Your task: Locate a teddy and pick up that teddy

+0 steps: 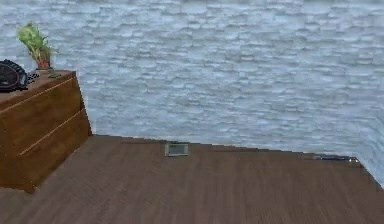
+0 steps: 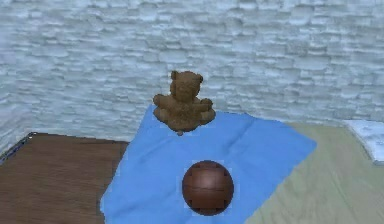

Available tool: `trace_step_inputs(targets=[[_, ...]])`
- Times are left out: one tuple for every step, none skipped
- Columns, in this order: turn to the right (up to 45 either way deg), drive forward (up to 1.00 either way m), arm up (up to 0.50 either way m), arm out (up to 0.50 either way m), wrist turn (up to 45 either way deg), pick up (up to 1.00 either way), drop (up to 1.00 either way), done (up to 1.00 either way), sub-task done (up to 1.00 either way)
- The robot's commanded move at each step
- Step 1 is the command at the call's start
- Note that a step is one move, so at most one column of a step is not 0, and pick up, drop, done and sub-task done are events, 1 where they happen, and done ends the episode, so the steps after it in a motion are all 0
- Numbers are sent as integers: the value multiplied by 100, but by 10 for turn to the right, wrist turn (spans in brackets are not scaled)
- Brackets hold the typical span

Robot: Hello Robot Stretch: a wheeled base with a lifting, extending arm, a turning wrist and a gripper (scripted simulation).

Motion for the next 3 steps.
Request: trace_step_inputs(targets=[[210, 0, 0, 0, 0, 0, 0, 0, 0], [0, 30, 0, 0, 0, 0, 0, 0, 0], [120, 0, 0, 0, 0, 0, 0, 0, 0]])
